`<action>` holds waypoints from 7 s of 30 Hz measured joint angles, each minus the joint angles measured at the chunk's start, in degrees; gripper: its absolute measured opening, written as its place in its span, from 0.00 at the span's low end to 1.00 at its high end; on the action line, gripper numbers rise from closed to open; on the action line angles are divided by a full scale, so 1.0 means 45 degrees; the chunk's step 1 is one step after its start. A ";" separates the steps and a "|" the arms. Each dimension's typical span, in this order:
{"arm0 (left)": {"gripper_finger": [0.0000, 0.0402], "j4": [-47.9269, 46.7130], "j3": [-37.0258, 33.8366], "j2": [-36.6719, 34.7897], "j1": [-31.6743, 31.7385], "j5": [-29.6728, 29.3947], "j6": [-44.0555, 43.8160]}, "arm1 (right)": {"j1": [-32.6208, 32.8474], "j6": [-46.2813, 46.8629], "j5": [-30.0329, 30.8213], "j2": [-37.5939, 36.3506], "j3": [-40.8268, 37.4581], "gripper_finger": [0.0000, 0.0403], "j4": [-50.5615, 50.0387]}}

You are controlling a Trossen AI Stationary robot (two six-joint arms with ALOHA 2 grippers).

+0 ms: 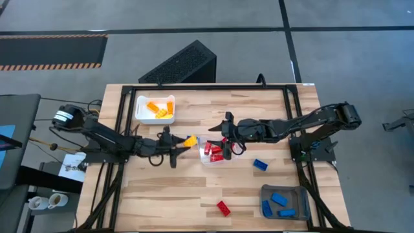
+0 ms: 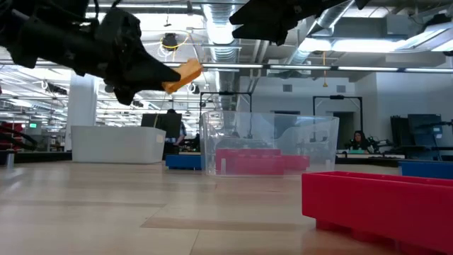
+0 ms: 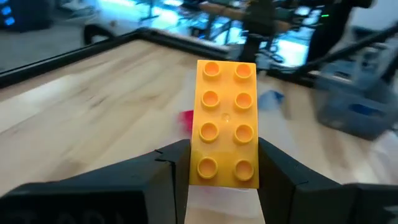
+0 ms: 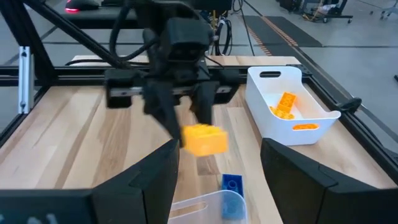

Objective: Sort & place blocks by color
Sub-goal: Put the yellow game piece into the white bin, then put the blue game piece into the black bin

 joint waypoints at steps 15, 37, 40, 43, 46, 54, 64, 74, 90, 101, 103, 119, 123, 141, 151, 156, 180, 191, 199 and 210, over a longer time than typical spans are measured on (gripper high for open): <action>0.27 -0.5470 -0.0008 -0.4924 0.1349 0.0668 -0.0473 | 0.0270 -0.0269 0.0015 -0.2053 0.0000 0.62 -0.2422; 0.27 -1.2935 -0.0013 -0.9189 0.5854 -0.0870 -0.3353 | 0.1068 -0.0259 0.0058 -0.2643 -0.0020 0.62 -0.2567; 0.27 -1.3229 -0.0015 -0.9194 0.6597 -0.0431 -0.3356 | 0.1037 -0.0178 0.0073 -0.2681 -0.0005 0.62 -0.2469; 0.27 -1.3660 -0.0013 -0.9192 0.7315 -0.0031 -0.3354 | 0.1049 -0.0141 0.0067 -0.2675 0.0000 0.62 -0.2514; 0.27 -1.4192 -0.0013 -0.9189 0.7936 0.0369 -0.3382 | 0.1101 -0.0142 0.0058 -0.2675 0.0000 0.62 -0.2514; 0.27 -1.5121 -0.0013 -0.9182 0.8916 0.1108 -0.3351 | 0.1073 -0.0151 0.0063 -0.2676 0.0000 0.62 -0.2611; 0.40 -1.5022 -0.0013 -0.9189 0.9332 0.1896 -0.3100 | 0.1073 -0.0151 0.0058 -0.2676 0.0000 0.62 -0.2661; 0.58 -1.4466 0.0326 -0.9190 0.9329 0.1897 -0.2602 | 0.1073 -0.0146 0.0060 -0.2676 0.0000 0.62 -0.2675; 0.50 -0.7865 0.0339 -1.0129 0.5067 0.2577 0.0308 | 0.1073 -0.0146 0.0060 -0.2676 0.0000 0.62 -0.2886; 0.45 -0.3252 -0.1515 -0.9589 0.2156 0.2225 0.1271 | 0.0697 -0.0146 0.0436 -0.2676 0.0000 0.62 -0.2883; 0.45 -0.2941 -0.1686 -0.9406 0.1945 0.2229 0.1298 | 0.0512 -0.0059 0.0442 -0.2676 0.0000 0.62 -0.2879; 0.45 -0.2435 -0.1883 -0.7580 0.1400 0.2507 0.2099 | -0.1562 0.1962 0.0450 -0.2671 0.0000 0.62 -0.2971; 0.45 -0.2333 -0.1883 -0.7567 0.1395 0.2589 0.2389 | -0.1642 0.2425 0.0447 -0.2671 0.0000 0.62 -0.2984; 0.45 -0.2277 -0.1893 -0.7347 0.1387 0.2560 0.1249 | -0.0813 0.3866 0.0455 -0.2667 0.0000 0.62 -0.5643; 0.45 -0.2257 -0.1893 -0.7344 0.1370 0.2505 0.1209 | -0.0325 0.3964 0.0845 -0.2667 0.0000 0.62 -0.6378; 0.45 -0.2261 -0.1893 -0.7344 0.1367 0.2516 0.1182 | -0.0330 0.4204 0.0842 -0.2667 0.0000 0.62 -0.6758; 0.45 -0.2337 -0.1893 -0.7344 0.1278 0.2531 0.1237 | -0.0343 0.4319 0.1103 -0.2667 0.0000 0.62 -0.6866; 0.45 -0.2340 -0.1888 -0.7344 0.1278 0.2536 0.1178 | -0.0340 0.4313 0.1088 -0.2667 0.0000 0.62 -0.6866; 0.45 -0.2340 -0.1888 -0.7344 0.1283 0.2536 0.1164 | -0.0340 0.4313 0.1078 -0.2667 0.0000 0.62 -0.6866; 0.45 -0.2095 -0.1888 -0.7344 0.1283 0.2217 0.1163 | -0.0330 0.4527 0.1035 -0.2667 0.0000 0.62 -0.7270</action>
